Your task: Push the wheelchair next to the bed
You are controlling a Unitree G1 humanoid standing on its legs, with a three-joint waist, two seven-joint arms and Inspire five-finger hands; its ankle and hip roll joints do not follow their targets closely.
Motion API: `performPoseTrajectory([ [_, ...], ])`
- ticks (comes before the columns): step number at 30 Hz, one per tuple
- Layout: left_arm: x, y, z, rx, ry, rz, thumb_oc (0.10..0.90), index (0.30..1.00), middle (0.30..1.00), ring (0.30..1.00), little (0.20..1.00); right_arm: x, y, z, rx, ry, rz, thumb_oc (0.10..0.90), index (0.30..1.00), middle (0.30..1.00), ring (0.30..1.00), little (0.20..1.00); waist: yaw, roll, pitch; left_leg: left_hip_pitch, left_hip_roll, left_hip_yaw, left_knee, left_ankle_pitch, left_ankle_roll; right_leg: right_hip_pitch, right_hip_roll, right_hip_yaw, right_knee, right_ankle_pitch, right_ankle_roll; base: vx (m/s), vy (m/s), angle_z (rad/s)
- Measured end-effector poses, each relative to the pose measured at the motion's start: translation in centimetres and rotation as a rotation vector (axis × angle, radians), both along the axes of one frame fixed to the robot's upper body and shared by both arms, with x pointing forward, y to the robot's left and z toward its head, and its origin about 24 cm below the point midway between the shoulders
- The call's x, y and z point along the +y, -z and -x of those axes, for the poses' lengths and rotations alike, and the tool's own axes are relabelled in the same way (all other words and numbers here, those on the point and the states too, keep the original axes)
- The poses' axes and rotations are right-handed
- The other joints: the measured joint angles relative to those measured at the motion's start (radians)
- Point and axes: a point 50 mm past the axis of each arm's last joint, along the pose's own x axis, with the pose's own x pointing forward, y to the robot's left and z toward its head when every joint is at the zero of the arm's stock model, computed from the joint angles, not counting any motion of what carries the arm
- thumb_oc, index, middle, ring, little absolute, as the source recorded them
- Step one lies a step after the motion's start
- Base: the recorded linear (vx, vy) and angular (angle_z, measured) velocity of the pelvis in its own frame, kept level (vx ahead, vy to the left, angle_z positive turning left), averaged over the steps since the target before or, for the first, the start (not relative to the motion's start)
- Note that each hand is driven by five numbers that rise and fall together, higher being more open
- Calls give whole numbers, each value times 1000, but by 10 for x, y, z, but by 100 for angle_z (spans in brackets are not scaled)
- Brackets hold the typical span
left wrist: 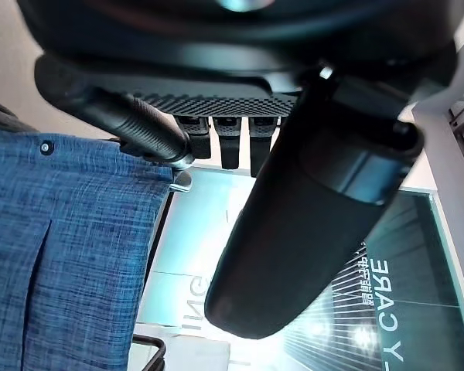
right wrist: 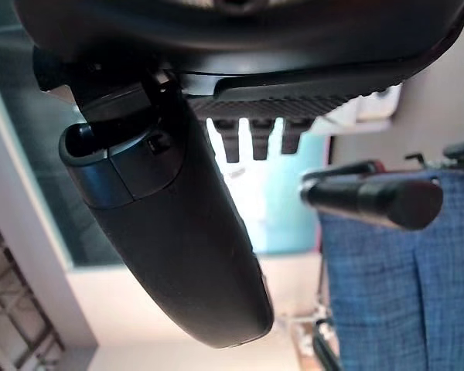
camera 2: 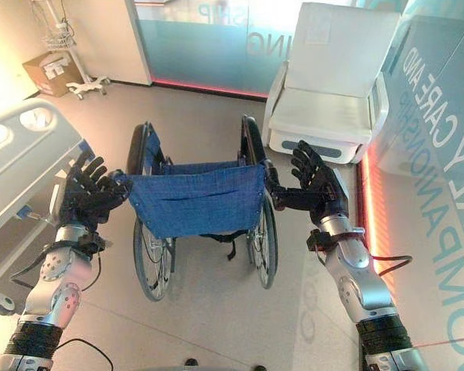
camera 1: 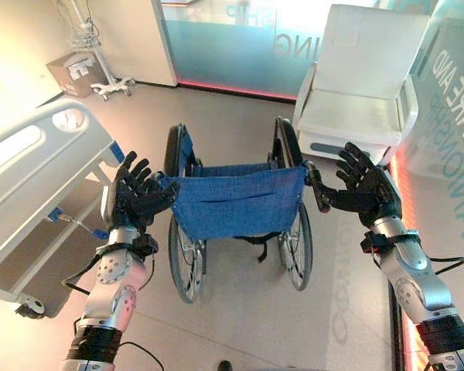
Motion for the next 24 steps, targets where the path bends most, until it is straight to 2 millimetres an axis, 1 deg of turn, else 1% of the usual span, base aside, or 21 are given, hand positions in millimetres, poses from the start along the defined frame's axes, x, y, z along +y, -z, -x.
performPoseTrajectory([
  [3,0,-2,0,15,20,-23,800,900,900,900,900,1,2,0,21,-5,4,800,900,900,900,900,11,0,0,0,0,0,0,0,0,0,0,0,0,0,0,0,0,0],
  [5,1,-3,-1,33,29,-94,800,900,900,900,900,2,5,0,43,-10,8,800,900,900,900,900,16,1,0,-1,0,-1,0,0,0,0,0,-1,0,0,0,0,0,0],
  [7,8,-8,-1,64,32,-213,800,900,900,900,900,5,9,-1,75,-29,27,800,900,900,900,900,15,2,1,-2,0,-1,0,0,0,0,0,-2,0,0,0,0,0,0],
  [9,14,-10,-1,91,33,-278,800,900,900,900,900,5,11,-1,99,-33,39,800,900,900,900,900,15,4,2,-2,-1,-1,0,0,0,0,0,-2,0,0,0,0,0,0],
  [11,16,-9,0,111,22,-303,800,900,900,900,900,5,11,-1,105,-34,42,800,900,900,900,900,18,7,4,-2,-1,-2,0,0,0,0,-1,-3,0,0,0,0,0,0],
  [14,19,2,0,176,9,-336,800,900,900,900,900,6,10,-4,112,-39,55,800,900,900,900,900,17,7,4,-3,-1,-4,0,1,-2,0,0,-5,0,0,0,0,0,0],
  [17,19,12,-1,235,14,-388,800,900,900,900,900,6,8,-11,125,-41,117,800,900,900,900,900,13,6,4,-2,0,-5,0,2,-3,2,0,-7,0,0,0,0,0,0],
  [20,20,10,-7,257,19,-435,800,900,900,900,900,5,4,-18,142,-36,157,800,900,900,900,900,12,6,4,-5,0,-16,0,6,-4,3,1,-20,0,0,0,-15,-5,8],
  [22,23,12,-12,301,21,-482,800,900,900,900,900,4,1,-26,167,-33,225,800,900,900,900,900,11,6,4,-5,0,-19,0,8,-5,4,2,-21,0,0,0,-16,0,5],
  [24,26,13,-14,330,17,-505,800,900,900,900,900,2,1,-33,201,-30,255,800,900,900,900,900,13,4,4,-5,0,-20,0,8,-5,5,2,-21,0,0,0,-8,1,2],
])
